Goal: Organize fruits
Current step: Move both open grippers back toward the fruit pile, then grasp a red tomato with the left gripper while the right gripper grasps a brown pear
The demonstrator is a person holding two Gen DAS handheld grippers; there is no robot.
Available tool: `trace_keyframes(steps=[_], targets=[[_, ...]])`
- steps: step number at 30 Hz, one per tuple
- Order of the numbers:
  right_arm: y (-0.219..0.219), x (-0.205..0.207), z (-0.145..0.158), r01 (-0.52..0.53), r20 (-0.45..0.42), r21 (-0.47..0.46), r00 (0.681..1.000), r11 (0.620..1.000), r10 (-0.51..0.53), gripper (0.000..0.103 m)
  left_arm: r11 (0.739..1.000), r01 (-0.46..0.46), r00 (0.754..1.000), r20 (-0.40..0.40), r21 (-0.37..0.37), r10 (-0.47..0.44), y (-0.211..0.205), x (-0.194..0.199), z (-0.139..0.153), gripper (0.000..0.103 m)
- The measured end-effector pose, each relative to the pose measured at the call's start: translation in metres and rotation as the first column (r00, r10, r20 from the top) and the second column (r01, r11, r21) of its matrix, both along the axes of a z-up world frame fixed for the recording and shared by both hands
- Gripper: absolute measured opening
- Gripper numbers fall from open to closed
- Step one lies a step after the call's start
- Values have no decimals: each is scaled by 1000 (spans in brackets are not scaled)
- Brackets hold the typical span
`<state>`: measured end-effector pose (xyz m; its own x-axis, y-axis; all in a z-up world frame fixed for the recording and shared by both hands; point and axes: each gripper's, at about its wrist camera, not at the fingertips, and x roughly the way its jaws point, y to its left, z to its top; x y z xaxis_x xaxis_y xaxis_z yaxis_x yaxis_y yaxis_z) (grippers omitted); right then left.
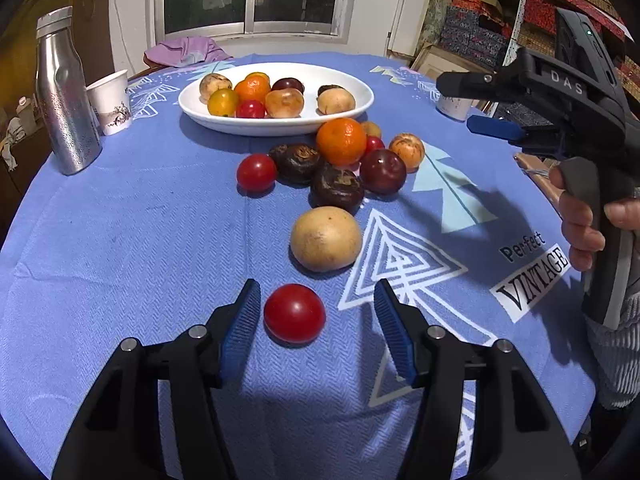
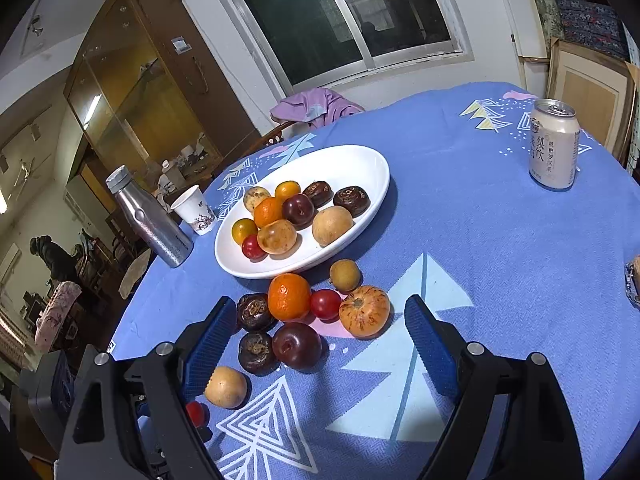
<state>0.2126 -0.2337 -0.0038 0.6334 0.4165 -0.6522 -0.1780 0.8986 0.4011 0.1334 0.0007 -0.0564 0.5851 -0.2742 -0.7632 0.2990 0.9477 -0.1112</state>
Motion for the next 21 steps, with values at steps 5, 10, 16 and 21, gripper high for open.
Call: trace_keyframes(steps=[5, 10, 16, 21], targets=[[1, 0, -2, 1, -6, -9, 1000, 1000, -1, 87, 1000, -1, 1000, -10, -14, 1, 2, -3, 0, 56], [1, 1, -3, 5, -14, -11, 1000, 1000, -5, 87, 1000, -6, 1000, -30, -9, 6, 2, -1, -4, 46], [2, 1, -4, -1, -13, -14, 1000, 1000, 1, 87, 998, -42, 996, -74, -40, 39, 12, 6, -10, 32], [14, -3, -4, -62, -6, -22, 998, 998, 62, 87, 995, -85, 996, -44, -53, 82, 19, 5, -6, 30]])
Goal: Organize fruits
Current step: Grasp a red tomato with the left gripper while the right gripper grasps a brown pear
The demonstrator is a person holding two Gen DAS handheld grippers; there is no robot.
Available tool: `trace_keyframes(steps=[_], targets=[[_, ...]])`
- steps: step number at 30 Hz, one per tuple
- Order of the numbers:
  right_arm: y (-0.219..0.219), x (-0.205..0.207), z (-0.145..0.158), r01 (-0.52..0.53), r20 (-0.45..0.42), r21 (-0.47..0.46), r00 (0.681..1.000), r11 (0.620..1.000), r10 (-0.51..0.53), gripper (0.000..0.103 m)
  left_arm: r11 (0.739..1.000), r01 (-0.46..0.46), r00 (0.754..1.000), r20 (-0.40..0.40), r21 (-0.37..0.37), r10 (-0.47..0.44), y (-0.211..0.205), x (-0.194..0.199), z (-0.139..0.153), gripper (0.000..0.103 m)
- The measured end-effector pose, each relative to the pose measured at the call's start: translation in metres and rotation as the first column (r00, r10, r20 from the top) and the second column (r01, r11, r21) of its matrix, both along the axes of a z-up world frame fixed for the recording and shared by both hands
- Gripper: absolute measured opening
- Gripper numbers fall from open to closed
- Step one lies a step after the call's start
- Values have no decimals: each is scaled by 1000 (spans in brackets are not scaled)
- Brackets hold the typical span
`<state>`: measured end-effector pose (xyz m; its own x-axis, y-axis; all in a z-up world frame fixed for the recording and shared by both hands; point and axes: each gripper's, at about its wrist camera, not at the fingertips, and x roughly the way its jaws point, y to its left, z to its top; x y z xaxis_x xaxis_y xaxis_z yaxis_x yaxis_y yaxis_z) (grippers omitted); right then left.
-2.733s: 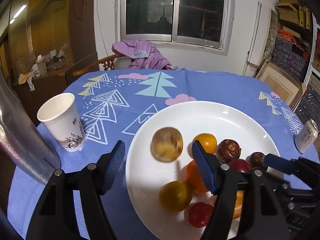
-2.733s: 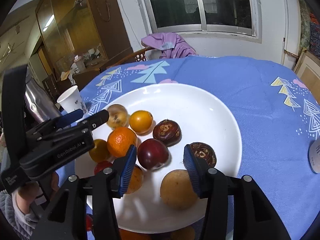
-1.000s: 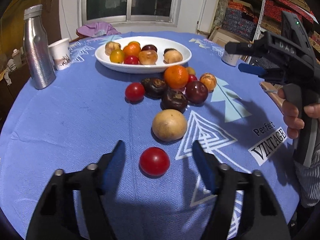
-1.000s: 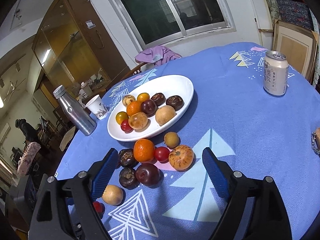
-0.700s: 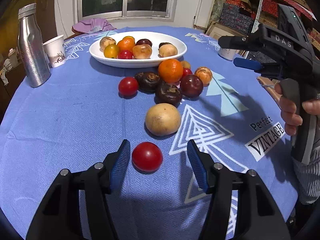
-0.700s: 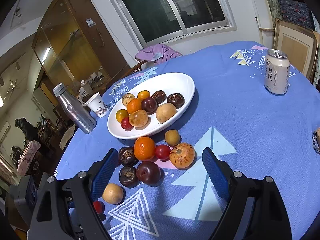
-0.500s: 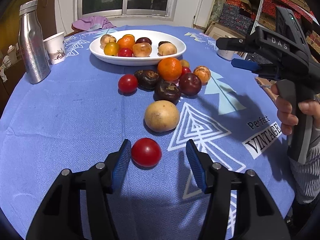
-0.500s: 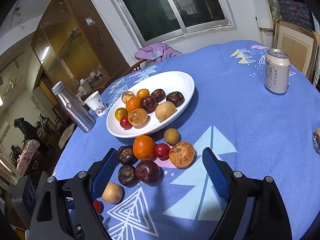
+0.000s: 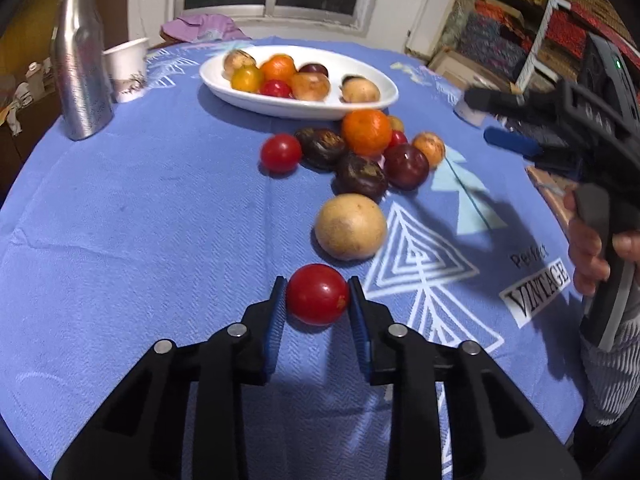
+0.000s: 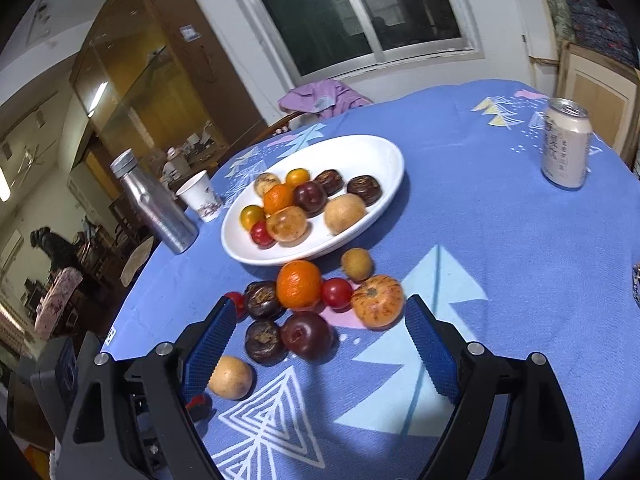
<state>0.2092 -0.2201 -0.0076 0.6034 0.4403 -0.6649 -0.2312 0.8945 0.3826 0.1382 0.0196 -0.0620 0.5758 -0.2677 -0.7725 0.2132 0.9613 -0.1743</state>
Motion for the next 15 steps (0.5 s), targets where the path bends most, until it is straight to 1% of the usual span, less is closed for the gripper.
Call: trace_keyframes(steps=[1, 3, 6, 7, 10, 13, 15], targets=[[6, -2, -1, -32, 0, -8, 999, 999, 32, 87, 999, -33, 999, 25, 13, 33, 4, 1, 3, 30], [20, -6, -3, -97, -7, -20, 995, 995, 97, 87, 996, -70, 997, 47, 47, 68, 9, 8, 5, 30], [47, -16, -12, -203, -23, -67, 979, 977, 202, 85, 985, -133, 988, 99, 110, 122, 16, 19, 10, 30], [56, -20, -13, -226, -23, -93, 974, 970, 225, 82, 983, -146, 985, 103, 107, 136, 20, 21, 11, 30], [80, -32, -20, -281, -6, -177, 959, 943, 284, 76, 985, -163, 984, 78, 60, 158, 33, 25, 8, 30], [98, -42, -27, -303, 14, -255, 948, 918, 317, 74, 982, -190, 980, 56, 15, 189, 46, 27, 6, 30], [108, -46, -32, -310, 28, -313, 942, 898, 335, 73, 980, -200, 979, 48, 7, 199, 49, 28, 4, 30]])
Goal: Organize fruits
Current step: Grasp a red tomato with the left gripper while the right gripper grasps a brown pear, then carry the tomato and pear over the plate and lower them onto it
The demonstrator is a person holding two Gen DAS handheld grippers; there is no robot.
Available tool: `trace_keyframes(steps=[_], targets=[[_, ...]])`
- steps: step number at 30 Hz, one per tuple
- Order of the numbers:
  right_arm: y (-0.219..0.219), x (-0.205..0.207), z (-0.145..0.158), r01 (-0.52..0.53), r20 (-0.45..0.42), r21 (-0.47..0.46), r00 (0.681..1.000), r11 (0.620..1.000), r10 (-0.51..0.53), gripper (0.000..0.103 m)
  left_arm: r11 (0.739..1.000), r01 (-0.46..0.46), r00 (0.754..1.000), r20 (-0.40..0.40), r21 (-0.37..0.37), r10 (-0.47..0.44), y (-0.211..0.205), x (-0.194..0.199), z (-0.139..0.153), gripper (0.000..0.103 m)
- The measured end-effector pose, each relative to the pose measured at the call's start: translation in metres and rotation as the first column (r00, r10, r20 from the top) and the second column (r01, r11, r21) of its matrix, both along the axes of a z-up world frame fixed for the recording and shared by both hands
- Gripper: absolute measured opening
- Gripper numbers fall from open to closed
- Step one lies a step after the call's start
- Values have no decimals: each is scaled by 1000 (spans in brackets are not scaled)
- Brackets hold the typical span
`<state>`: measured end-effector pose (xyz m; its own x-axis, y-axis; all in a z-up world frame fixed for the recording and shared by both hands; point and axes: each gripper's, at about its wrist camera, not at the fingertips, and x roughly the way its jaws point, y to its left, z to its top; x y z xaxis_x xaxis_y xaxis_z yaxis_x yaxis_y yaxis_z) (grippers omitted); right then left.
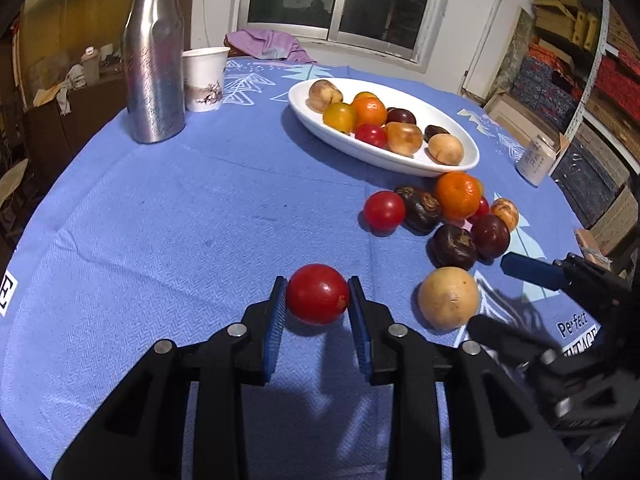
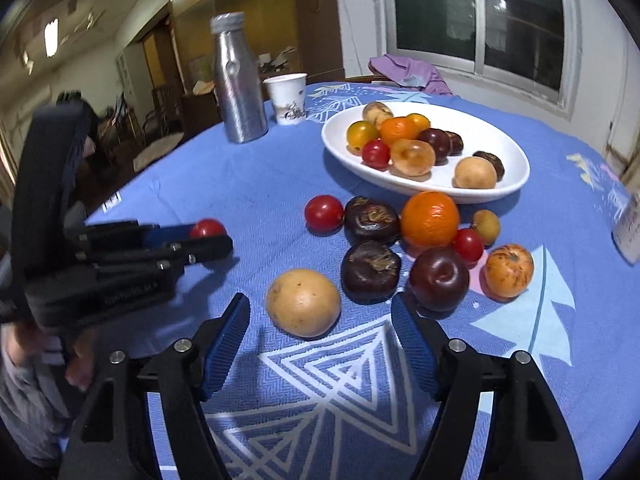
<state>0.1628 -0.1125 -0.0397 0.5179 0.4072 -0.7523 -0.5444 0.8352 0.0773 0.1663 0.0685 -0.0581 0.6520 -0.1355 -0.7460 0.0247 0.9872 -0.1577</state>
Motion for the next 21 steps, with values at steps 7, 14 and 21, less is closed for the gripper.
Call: trace_keyframes(steps=[7, 14, 21], targets=[[17, 7, -13, -18, -5, -54, 1000, 998, 18, 53, 1000, -4, 1000, -3, 19, 4, -5, -2, -2, 30], [29, 15, -17, -20, -33, -60, 999, 998, 18, 46, 1000, -4, 1000, -20, 20, 4, -7, 1, -6, 30], [27, 15, -18, -19, -43, -50, 999, 999, 17, 45, 1000, -2, 999, -41, -2, 2, -4, 5, -11, 30]])
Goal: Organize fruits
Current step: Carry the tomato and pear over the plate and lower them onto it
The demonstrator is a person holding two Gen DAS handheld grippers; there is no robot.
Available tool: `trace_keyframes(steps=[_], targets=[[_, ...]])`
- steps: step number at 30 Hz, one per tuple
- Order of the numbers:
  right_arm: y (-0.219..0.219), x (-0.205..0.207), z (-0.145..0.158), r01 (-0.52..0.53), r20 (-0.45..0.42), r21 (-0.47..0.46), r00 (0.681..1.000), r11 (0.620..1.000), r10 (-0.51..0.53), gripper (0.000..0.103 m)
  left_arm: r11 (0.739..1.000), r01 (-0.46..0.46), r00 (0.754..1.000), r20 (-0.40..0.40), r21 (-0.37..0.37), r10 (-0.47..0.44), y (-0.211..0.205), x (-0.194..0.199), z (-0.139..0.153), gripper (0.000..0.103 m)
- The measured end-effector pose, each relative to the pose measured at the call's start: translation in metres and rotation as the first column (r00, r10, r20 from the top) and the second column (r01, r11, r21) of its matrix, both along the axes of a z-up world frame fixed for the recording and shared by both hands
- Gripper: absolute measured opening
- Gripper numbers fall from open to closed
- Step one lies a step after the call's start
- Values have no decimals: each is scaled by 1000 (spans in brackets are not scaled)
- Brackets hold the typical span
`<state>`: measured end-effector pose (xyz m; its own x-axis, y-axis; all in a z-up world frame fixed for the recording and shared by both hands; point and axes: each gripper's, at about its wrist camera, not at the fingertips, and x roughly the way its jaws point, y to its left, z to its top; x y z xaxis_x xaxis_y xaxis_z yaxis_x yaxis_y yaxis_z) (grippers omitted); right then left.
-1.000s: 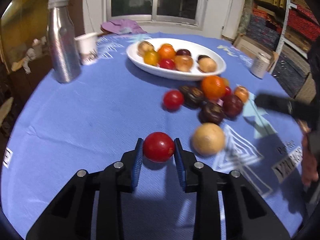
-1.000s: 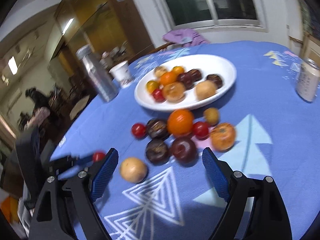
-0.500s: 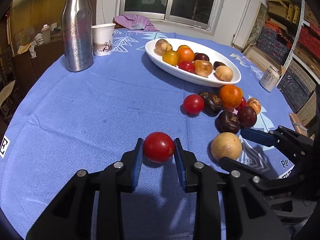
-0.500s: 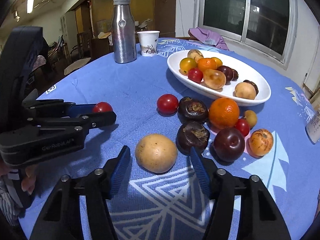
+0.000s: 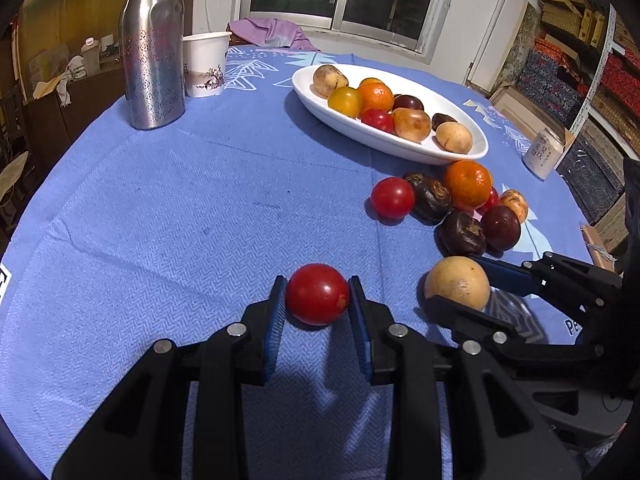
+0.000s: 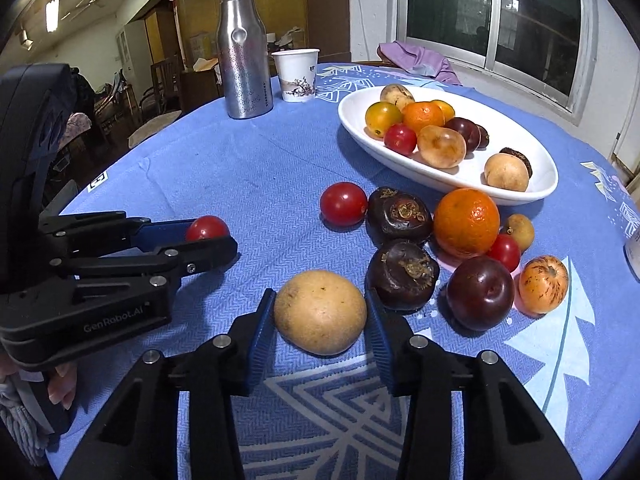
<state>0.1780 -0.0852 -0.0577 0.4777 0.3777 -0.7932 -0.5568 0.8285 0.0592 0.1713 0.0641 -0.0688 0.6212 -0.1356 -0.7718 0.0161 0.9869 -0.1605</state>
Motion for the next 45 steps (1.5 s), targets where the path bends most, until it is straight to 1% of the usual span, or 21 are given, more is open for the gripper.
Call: trace_keyframes(steps=[3, 5, 10, 12, 14, 18, 19, 21, 24, 27, 30, 32, 34, 37, 41, 45], targets=[[-7, -3, 2, 0, -8, 16, 1000, 1000, 0, 45, 1000, 0, 1000, 1, -7, 0, 0, 0, 0, 30], [-16, -6, 7, 12, 1, 32, 1000, 999, -12, 45, 1000, 2, 1000, 4, -13, -2, 1, 0, 0, 30], [-52, -5, 33, 90, 36, 157, 995, 983, -97, 45, 999, 18, 998, 53, -35, -17, -3, -3, 11, 30], [-71, 0, 43, 138, 35, 207, 988, 968, -148, 45, 999, 29, 997, 68, -35, -26, -7, 1, 22, 30], [-87, 8, 51, 182, 21, 250, 981, 951, -194, 45, 999, 31, 996, 88, -16, -30, -9, 13, 41, 30], [-115, 31, 78, 254, 23, 308, 961, 917, -274, 45, 1000, 14, 987, 159, 11, -16, -12, 47, 88, 30], [-120, 41, 87, 269, 30, 317, 956, 910, -293, 45, 1000, 7, 984, 176, 8, -8, -14, 59, 99, 30], [-123, 58, 102, 290, 51, 325, 945, 900, -323, 45, 1000, 4, 982, 191, -11, -2, -19, 80, 112, 30], [-125, 89, 115, 316, 58, 349, 932, 882, -357, 45, 999, 12, 981, 195, -38, -4, -32, 108, 120, 30], [-122, 118, 112, 336, 42, 352, 927, 874, -373, 45, 998, 41, 984, 175, -57, -30, -50, 134, 112, 30], [-123, 143, 100, 354, 15, 337, 924, 872, -381, 45, 995, 91, 986, 146, -29, -86, -74, 149, 92, 30], [-121, 162, 90, 371, 0, 314, 920, 874, -391, 45, 992, 128, 986, 110, -16, -125, -89, 155, 75, 30], [-123, 181, 80, 391, -23, 316, 914, 865, -405, 45, 987, 160, 984, 80, -9, -158, -100, 159, 61, 30], [-122, 200, 66, 395, -61, 330, 915, 857, -398, 45, 981, 194, 980, 52, -6, -193, -113, 162, 46, 30], [-119, 221, 44, 394, -97, 301, 919, 869, -383, 45, 974, 224, 974, 23, 42, -225, -129, 163, 30, 30], [-119, 229, 37, 394, -103, 290, 919, 872, -381, 45, 971, 229, 973, 10, 68, -230, -134, 164, 21, 30]])
